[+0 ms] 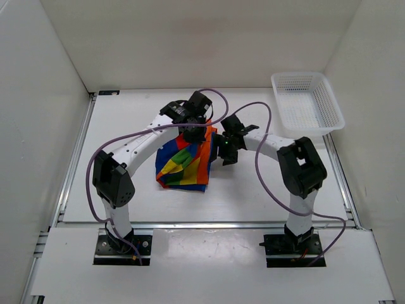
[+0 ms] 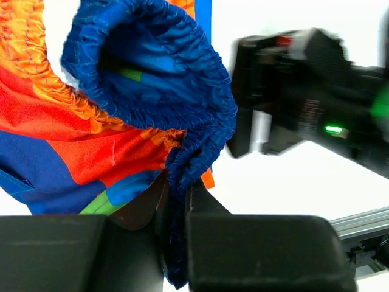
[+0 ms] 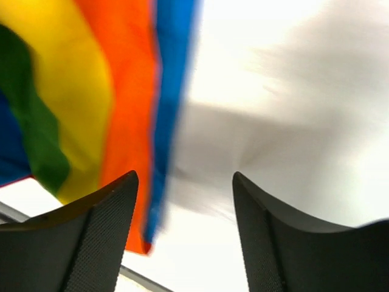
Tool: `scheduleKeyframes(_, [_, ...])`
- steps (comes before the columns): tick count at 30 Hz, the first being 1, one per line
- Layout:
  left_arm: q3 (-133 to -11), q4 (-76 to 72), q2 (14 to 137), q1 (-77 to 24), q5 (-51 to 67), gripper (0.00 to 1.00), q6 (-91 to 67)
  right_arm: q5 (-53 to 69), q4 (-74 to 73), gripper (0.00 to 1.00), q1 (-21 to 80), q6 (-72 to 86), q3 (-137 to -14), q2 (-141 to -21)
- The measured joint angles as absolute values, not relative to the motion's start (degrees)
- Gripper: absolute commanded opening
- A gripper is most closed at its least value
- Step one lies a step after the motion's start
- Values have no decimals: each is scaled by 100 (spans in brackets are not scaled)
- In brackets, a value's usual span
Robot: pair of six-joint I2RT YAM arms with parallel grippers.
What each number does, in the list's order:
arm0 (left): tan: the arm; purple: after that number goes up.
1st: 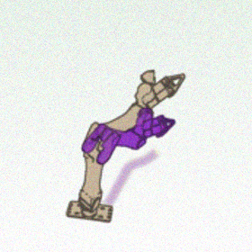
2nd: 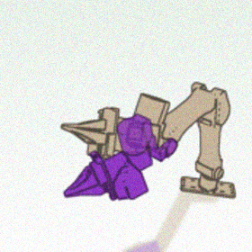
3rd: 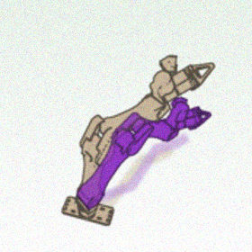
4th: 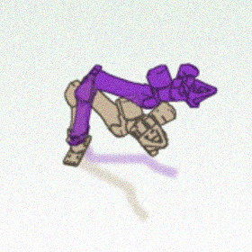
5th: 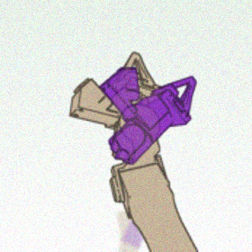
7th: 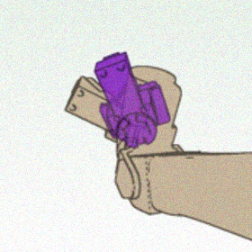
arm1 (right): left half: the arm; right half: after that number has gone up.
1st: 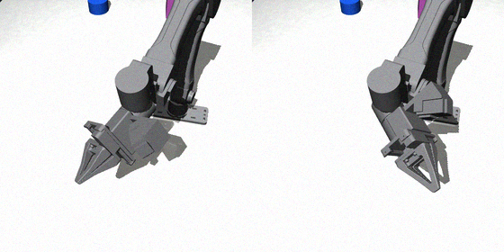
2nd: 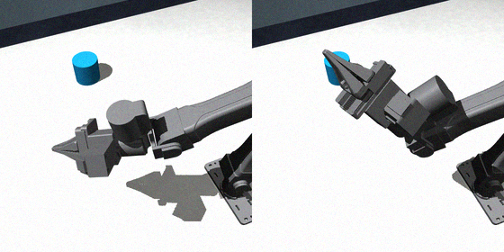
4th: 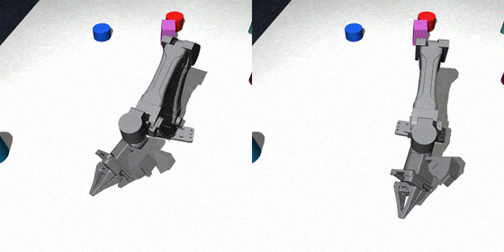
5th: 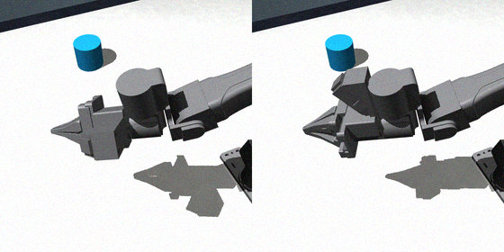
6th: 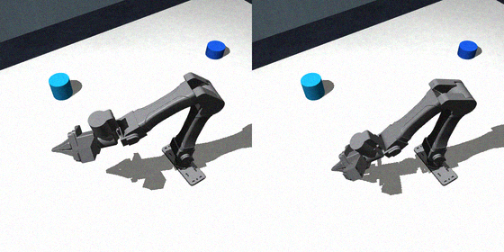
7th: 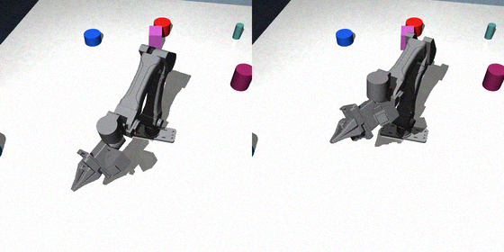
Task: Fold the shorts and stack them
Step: Fold the shorts
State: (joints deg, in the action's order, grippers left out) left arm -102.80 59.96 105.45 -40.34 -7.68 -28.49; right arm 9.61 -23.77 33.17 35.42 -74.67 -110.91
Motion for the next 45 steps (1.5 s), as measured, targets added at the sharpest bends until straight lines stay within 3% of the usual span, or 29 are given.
scheduleKeyframes(9, [-10280, 5994, 10613, -4040, -768, 10, -2853, 445, -2849, 72, 2233, 3511, -6204, -8980])
scheduleKeyframes(10, [-10280, 5990, 10669, -4051, -764, 14, -2851, 405, -2908, 72, 2034, 3505, -6095, -8694])
scheduleKeyframes(11, [-10278, 5983, 10748, -4064, -751, 25, -2851, 395, -2967, 72, 1848, 3492, -6014, -8460])
scheduleKeyframes(12, [-10278, 5986, 10842, -4075, -727, 50, -2834, 351, -3048, 72, 1647, 3472, -5957, -8226])
scheduleKeyframes(15, [-10355, 6152, 11260, -4115, -639, 100, -2805, 296, -3258, 73, 1173, 3350, -5902, -7717])
scheduleKeyframes(18, [-10606, 6490, 11546, -4121, -545, 100, -2805, 274, -3420, 73, 906, 3183, -5911, -7491])
scheduleKeyframes(20, [-10871, 6689, 11487, -4060, -419, 100, -2788, 274, -3516, 72, 827, 3074, -5931, -7478])
scheduleKeyframes(22, [-11093, 6726, 11242, -3881, -228, 100, -2783, 274, -3634, 64, 810, 2963, -5959, -7487])
scheduleKeyframes(23, [-11109, 6676, 11061, -3758, -128, 92, -2779, 290, -3688, 58, 823, 2928, -5999, -7498])
scheduleKeyframes(24, [-11078, 6632, 10803, -3568, -30, 64, -2779, 305, -3726, 41, 847, 2891, -6060, -7518])
scheduleKeyframes(27, [-10683, 6375, 10075, -2961, 187, 28, -2786, 349, -3767, 18, 1146, 2779, -6399, -7728])
scheduleKeyframes(28, [-10501, 6318, 9885, -2744, 257, 14, -2781, 366, -3760, 16, 1352, 2759, -6578, -7872])
scheduleKeyframes(32, [-9686, 5981, 9688, -2202, 580, 10, -2759, 519, -3712, 6, 2311, 2716, -7546, -8820])
scheduleKeyframes(36, [-8923, 5658, 10193, -2104, 919, 10, -2759, 825, -3544, 5, 3020, 2720, -8576, -10053])
scheduleKeyframes(45, [-8479, 5162, 11598, -1750, 1170, 10, -2685, 1151, -3323, 0, 3367, 2851, -10232, -12715])
